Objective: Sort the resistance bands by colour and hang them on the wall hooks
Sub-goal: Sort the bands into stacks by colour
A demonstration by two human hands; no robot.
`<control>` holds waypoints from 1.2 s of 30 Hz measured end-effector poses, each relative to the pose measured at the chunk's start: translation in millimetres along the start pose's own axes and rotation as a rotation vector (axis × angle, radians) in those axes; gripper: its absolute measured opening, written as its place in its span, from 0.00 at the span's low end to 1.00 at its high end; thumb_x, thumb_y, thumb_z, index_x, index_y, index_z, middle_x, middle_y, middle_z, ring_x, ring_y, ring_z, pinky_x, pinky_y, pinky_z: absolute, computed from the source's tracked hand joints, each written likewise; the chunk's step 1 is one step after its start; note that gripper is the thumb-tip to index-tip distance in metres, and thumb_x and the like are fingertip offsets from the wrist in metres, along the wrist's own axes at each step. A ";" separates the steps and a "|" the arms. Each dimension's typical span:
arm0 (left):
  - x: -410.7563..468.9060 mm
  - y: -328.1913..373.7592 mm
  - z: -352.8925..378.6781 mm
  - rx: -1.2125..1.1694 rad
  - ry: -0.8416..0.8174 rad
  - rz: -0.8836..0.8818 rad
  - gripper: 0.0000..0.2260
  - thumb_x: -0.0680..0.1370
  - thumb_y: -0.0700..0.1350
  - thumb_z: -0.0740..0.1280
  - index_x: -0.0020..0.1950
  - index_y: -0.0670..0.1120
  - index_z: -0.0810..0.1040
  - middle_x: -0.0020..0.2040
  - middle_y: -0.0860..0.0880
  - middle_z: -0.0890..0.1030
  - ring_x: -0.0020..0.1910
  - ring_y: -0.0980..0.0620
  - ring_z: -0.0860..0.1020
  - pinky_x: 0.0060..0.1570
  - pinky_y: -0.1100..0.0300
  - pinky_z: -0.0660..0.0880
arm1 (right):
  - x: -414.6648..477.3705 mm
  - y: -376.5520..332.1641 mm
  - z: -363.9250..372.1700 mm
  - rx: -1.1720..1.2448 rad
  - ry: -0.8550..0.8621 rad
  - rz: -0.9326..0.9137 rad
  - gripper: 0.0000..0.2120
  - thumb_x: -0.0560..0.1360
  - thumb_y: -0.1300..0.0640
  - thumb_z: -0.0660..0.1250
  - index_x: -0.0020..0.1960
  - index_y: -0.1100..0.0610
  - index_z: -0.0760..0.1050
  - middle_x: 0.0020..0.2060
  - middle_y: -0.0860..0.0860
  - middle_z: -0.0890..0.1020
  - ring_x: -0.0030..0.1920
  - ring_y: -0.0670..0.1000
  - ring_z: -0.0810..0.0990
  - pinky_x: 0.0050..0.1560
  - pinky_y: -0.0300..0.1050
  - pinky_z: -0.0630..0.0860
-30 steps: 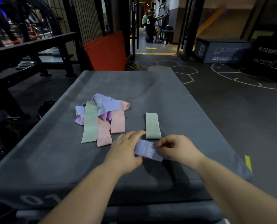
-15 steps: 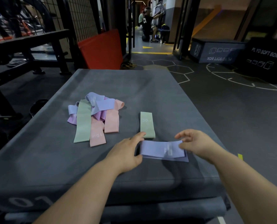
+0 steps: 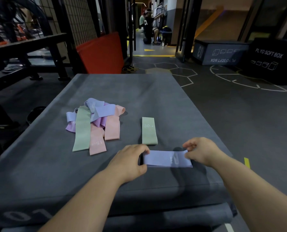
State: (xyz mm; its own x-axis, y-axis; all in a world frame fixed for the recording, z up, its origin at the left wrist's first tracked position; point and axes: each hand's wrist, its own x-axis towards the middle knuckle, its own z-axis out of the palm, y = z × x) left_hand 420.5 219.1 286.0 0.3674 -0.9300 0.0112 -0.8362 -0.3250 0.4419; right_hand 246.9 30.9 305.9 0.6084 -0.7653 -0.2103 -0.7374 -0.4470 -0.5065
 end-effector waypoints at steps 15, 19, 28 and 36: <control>5.2 4.0 9.6 -0.041 0.071 -0.079 0.13 0.77 0.51 0.65 0.62 0.56 0.71 0.61 0.57 0.72 0.58 0.55 0.70 0.57 0.58 0.70 | 0.7 -2.7 0.6 -0.156 -0.029 0.006 0.18 0.72 0.59 0.66 0.61 0.51 0.78 0.56 0.48 0.81 0.58 0.50 0.78 0.56 0.39 0.73; 6.7 5.8 9.0 -0.056 0.051 -0.164 0.24 0.77 0.51 0.65 0.72 0.54 0.63 0.63 0.55 0.72 0.63 0.53 0.69 0.62 0.56 0.69 | 1.9 -3.0 1.4 -0.181 -0.028 0.021 0.14 0.71 0.60 0.66 0.55 0.50 0.81 0.45 0.47 0.81 0.51 0.50 0.79 0.51 0.40 0.75; 9.8 10.6 9.7 -0.119 0.048 -0.226 0.19 0.75 0.48 0.67 0.66 0.52 0.71 0.46 0.55 0.77 0.48 0.52 0.76 0.51 0.55 0.75 | -1.3 -4.7 1.5 -0.233 -0.054 -0.033 0.06 0.70 0.60 0.64 0.41 0.48 0.73 0.41 0.47 0.78 0.45 0.50 0.77 0.43 0.41 0.74; 4.3 13.0 1.6 -0.208 0.152 -0.169 0.06 0.73 0.45 0.66 0.44 0.56 0.72 0.44 0.56 0.75 0.43 0.53 0.75 0.42 0.59 0.71 | -5.9 -7.1 -4.8 -0.044 0.006 -0.097 0.12 0.70 0.62 0.66 0.47 0.45 0.74 0.38 0.44 0.78 0.40 0.47 0.76 0.35 0.33 0.68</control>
State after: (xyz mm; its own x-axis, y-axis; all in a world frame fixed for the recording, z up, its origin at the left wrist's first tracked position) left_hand 410.6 210.7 290.4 0.5640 -0.8243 0.0492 -0.6626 -0.4161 0.6228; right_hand 247.1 36.4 314.8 0.6758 -0.7202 -0.1571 -0.6873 -0.5386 -0.4874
